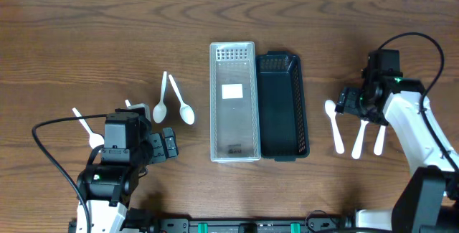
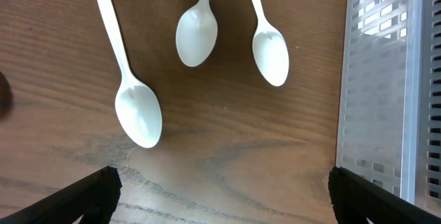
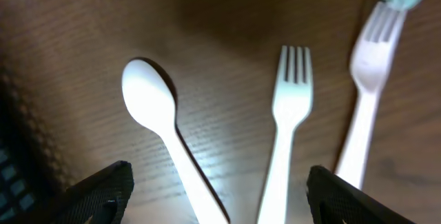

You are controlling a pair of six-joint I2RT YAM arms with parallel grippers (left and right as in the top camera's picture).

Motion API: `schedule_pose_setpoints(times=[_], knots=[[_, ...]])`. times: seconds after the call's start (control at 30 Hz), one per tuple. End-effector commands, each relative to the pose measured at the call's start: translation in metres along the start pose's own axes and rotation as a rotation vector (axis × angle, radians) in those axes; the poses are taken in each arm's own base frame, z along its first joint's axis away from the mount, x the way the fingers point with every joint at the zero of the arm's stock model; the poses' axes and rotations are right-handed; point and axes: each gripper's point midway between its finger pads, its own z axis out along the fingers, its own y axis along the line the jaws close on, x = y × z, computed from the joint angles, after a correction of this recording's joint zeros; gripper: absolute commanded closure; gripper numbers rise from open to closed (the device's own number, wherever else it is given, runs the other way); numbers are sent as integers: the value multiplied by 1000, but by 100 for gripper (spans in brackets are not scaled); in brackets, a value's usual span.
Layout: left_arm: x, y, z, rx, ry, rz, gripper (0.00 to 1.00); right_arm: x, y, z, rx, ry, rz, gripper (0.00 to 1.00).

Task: Pack container
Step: 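Move the right gripper over the white spoon and grasp it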

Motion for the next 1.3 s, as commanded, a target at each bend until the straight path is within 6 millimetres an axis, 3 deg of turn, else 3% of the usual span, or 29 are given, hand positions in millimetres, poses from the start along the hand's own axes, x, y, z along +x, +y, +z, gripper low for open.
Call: schedule_pose_setpoints(times=[0.0, 0.2, 0.4, 0.6, 0.9, 1.1, 1.27], knots=[[-7, -1, -5, 3, -19, -17, 2, 1, 10, 11, -39, 22, -54, 14], [-7, -1, -5, 3, -20, -16, 2, 9, 24, 42, -53, 89, -152, 7], [-7, -1, -5, 3, -21, -16, 2, 24, 28, 63, -44, 163, -219, 6], [-7, -1, -5, 3, -20, -16, 2, 29, 33, 69, -41, 185, -247, 7], [-7, -1, -5, 3, -20, -16, 2, 18, 37, 71, -48, 132, -332, 9], [-8, -1, -5, 4, -25, -16, 2, 18, 36, 71, -49, 133, -348, 20], [-9, -2, -5, 5, -27, -16, 2, 18, 37, 71, -50, 132, -354, 39]])
